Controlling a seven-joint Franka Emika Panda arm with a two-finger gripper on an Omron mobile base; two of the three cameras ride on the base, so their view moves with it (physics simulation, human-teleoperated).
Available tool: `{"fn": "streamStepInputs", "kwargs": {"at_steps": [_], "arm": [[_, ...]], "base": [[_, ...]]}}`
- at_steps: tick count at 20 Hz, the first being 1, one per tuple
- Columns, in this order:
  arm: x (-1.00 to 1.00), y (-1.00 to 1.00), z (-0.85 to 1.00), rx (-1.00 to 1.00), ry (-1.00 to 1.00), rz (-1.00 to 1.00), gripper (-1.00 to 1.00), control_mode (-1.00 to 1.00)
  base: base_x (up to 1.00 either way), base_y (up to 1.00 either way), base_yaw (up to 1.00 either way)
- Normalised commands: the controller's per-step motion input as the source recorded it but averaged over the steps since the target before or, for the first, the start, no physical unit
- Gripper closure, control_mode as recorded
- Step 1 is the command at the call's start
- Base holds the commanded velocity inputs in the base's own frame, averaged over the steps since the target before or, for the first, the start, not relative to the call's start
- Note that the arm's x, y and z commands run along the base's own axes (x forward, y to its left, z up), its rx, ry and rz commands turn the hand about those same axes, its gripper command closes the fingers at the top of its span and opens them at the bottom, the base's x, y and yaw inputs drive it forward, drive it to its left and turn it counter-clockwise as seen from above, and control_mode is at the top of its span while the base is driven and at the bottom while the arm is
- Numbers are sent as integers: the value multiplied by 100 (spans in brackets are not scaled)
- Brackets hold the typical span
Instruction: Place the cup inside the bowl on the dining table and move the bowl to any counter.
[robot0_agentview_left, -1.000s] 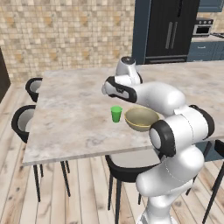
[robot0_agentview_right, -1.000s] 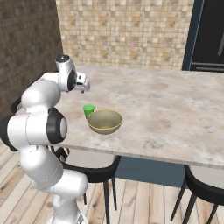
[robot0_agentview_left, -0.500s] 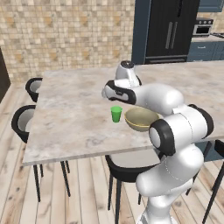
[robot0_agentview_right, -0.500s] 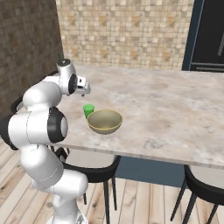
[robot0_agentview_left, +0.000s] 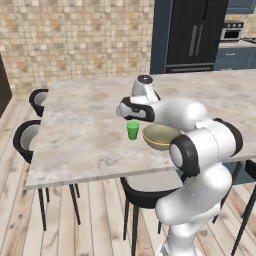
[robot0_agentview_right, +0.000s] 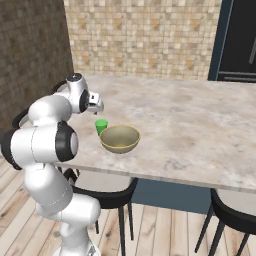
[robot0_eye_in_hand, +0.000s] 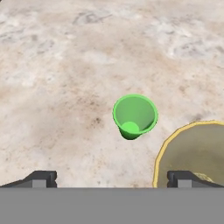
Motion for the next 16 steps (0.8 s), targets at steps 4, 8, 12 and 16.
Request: {"fn": "streamStepInputs", "kwargs": {"at_steps": [4,8,12,16], "arm": [[10,0,-16,0,0,0,-100,-100],[3,0,-8,0,0,0,-100,-100],[0,0,-11,0,1,0,-100,-100],[0,0,-14,0,2,0,-100,-100]], "base": [[0,0,0],[0,0,0],[0,0,0],[0,0,0]]}}
